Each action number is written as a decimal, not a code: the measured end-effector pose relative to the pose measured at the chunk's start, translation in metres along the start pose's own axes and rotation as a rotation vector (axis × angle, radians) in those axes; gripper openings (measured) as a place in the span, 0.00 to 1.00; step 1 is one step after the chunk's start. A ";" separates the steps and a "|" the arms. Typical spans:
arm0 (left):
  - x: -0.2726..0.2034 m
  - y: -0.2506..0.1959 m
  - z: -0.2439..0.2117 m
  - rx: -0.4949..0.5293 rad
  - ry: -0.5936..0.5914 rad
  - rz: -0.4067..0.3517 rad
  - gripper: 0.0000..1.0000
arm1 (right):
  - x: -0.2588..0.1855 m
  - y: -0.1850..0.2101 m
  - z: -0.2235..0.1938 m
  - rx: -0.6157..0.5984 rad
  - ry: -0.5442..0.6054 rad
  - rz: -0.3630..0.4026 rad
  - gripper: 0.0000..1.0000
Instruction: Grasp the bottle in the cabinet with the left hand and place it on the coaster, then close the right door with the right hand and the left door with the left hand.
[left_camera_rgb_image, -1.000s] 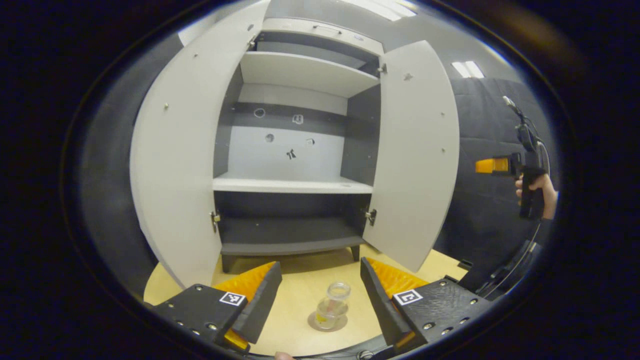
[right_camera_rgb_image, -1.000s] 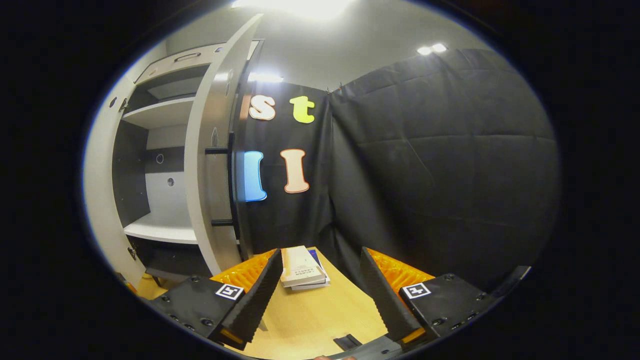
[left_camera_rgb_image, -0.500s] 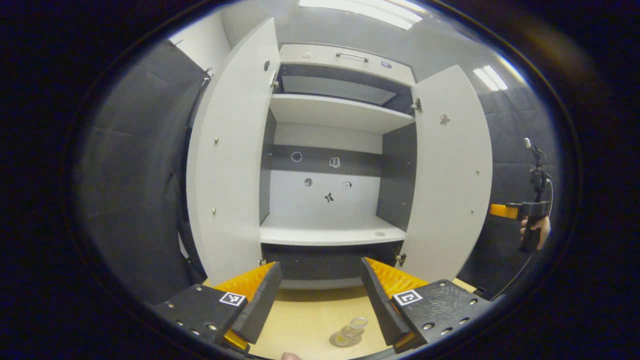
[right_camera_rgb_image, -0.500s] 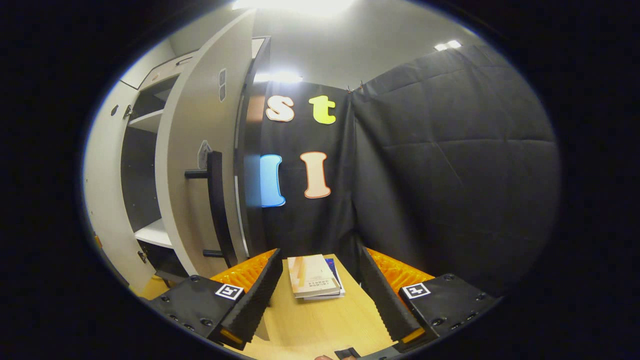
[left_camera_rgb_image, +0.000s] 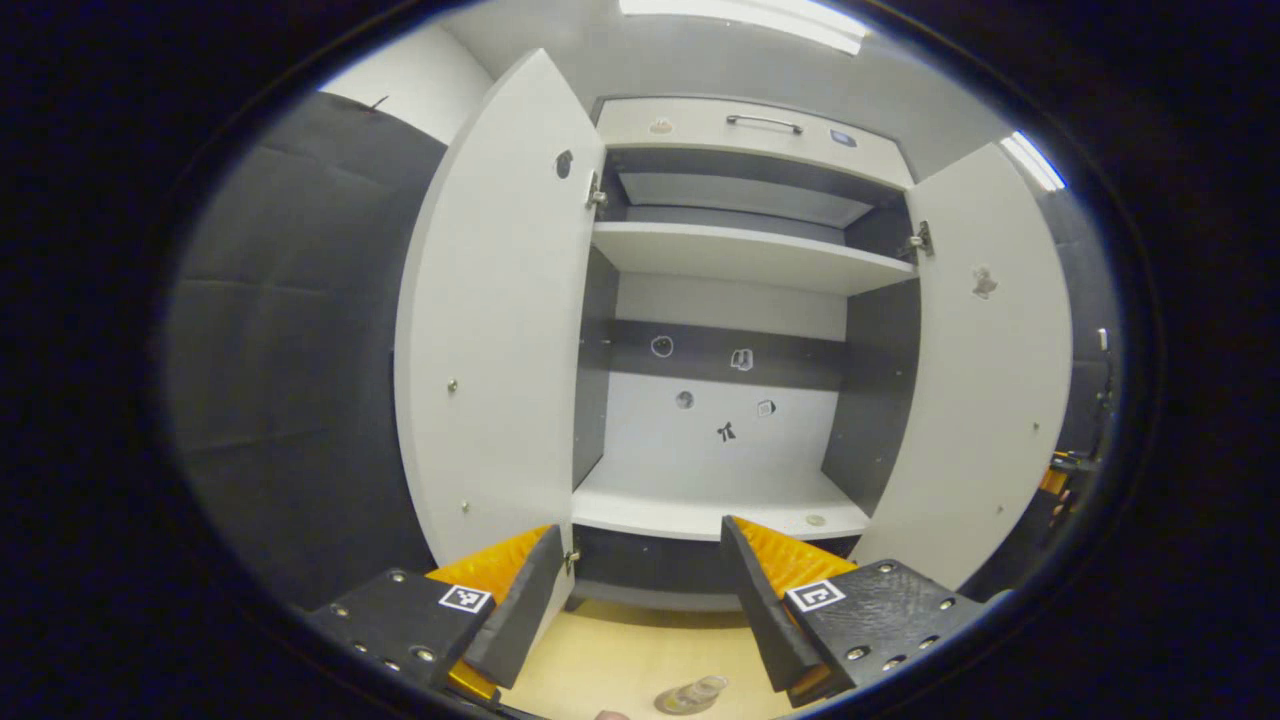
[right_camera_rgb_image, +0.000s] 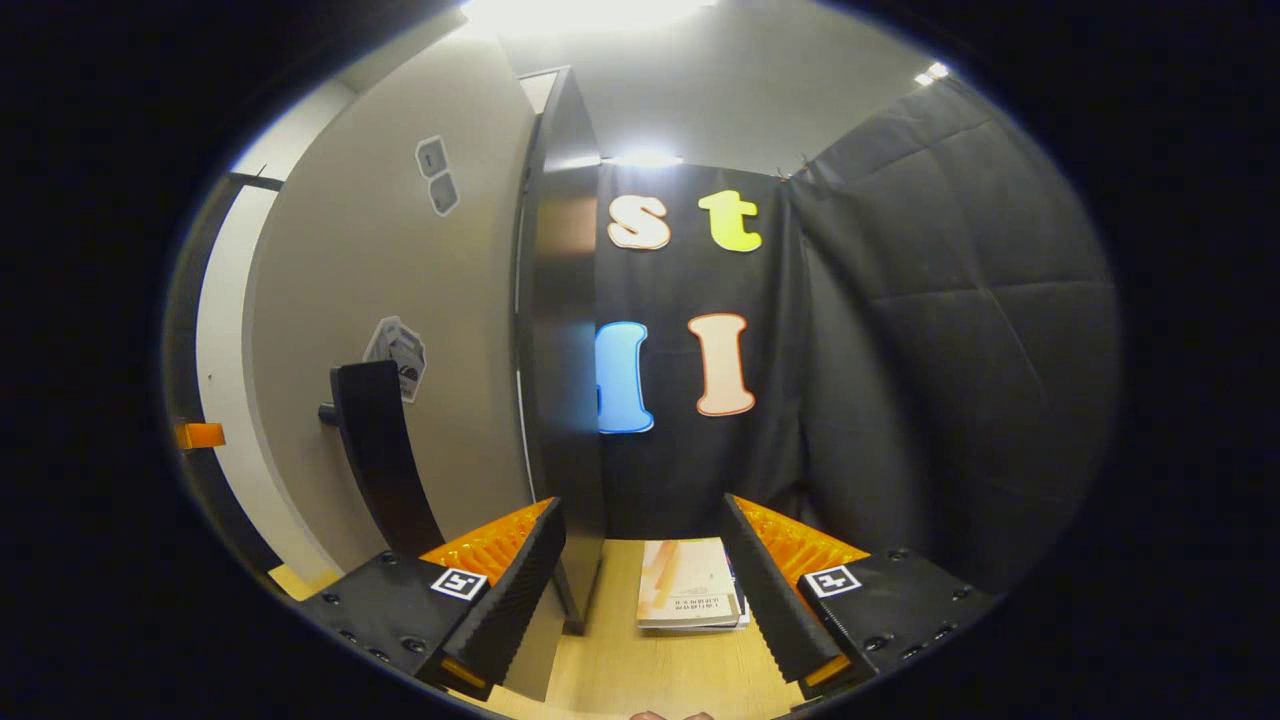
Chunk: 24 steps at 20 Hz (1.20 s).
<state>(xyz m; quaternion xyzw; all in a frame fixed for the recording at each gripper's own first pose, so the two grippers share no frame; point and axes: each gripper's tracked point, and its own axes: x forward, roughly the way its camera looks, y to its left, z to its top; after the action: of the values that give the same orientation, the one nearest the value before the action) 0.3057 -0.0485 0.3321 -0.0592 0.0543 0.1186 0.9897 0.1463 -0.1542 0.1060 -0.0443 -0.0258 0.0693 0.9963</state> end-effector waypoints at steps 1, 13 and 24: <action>-0.005 0.000 -0.005 -0.002 0.004 0.015 0.91 | 0.002 0.002 0.007 -0.027 -0.011 0.025 0.95; -0.038 -0.003 -0.037 0.003 0.015 0.049 0.91 | -0.002 0.029 0.016 -0.068 -0.036 0.103 0.95; -0.028 0.022 -0.054 0.008 0.039 0.024 0.91 | 0.004 0.094 0.014 0.001 -0.019 0.115 0.91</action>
<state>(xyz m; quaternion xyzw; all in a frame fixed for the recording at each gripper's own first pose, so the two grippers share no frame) 0.2679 -0.0411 0.2801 -0.0568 0.0747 0.1291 0.9872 0.1363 -0.0597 0.1114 -0.0448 -0.0326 0.1270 0.9903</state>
